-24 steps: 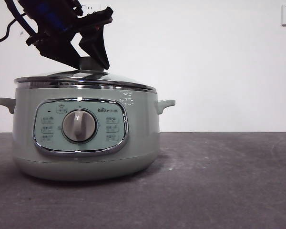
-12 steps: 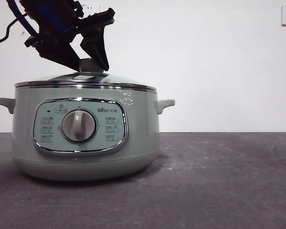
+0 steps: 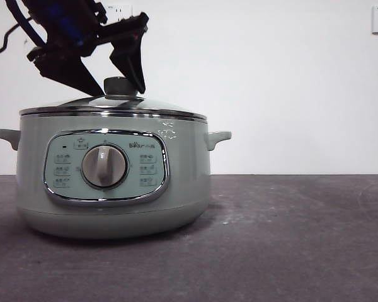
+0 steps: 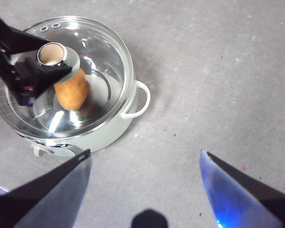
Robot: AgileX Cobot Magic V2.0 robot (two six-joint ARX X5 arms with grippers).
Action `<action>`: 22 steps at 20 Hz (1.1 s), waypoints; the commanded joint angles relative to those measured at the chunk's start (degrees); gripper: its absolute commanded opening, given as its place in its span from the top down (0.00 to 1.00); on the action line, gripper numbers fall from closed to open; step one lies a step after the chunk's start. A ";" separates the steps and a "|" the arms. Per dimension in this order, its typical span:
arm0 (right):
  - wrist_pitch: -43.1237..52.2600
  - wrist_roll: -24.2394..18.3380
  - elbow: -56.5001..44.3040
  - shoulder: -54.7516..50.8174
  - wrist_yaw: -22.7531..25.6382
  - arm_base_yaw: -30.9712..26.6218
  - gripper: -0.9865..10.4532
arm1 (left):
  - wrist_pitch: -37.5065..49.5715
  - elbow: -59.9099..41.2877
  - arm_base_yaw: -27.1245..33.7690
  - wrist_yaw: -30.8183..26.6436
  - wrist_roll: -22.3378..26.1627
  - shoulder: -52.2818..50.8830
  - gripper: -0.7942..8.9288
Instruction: Pick up the potato,open the lid,put the potato in the pot,close the lid
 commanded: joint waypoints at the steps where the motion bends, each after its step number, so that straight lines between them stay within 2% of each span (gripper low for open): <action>1: 0.33 -0.24 -0.11 -0.17 0.39 0.02 0.59 | -0.15 -0.55 -0.52 0.94 0.02 -4.00 0.52; 4: 0.46 -1.14 -0.90 -0.87 3.48 0.02 0.59 | -2.80 -0.55 -1.36 1.75 0.26 -10.60 0.53; 5: 1.22 -1.16 -2.10 -1.73 4.83 0.02 0.64 | -3.93 -0.55 -1.73 2.36 0.31 -12.96 0.53; 7: 5.25 -1.16 -6.88 -4.85 4.66 0.04 0.81 | -6.38 -0.55 -2.36 2.51 0.39 -17.88 0.54; 8: 7.89 -1.20 -10.10 -6.84 4.68 0.02 0.87 | -7.52 -0.55 -2.60 2.51 0.44 -20.26 0.58; 9: 10.69 -1.22 -13.62 -9.07 4.70 0.02 0.91 | -8.66 -0.55 -2.75 2.51 0.48 -22.34 0.69; 11: 16.68 -1.44 -21.27 -13.73 4.74 0.02 0.92 | -10.91 -0.55 -2.97 2.49 0.90 -25.77 0.95; 17: 37.53 -1.57 -46.47 -28.65 4.72 0.02 0.92 | -16.68 -1.16 -4.13 -1.57 3.50 -31.71 0.93; 22: 49.77 -1.53 -64.22 -39.41 4.81 0.04 0.92 | -12.76 -11.56 -8.72 -8.50 3.50 -38.71 0.93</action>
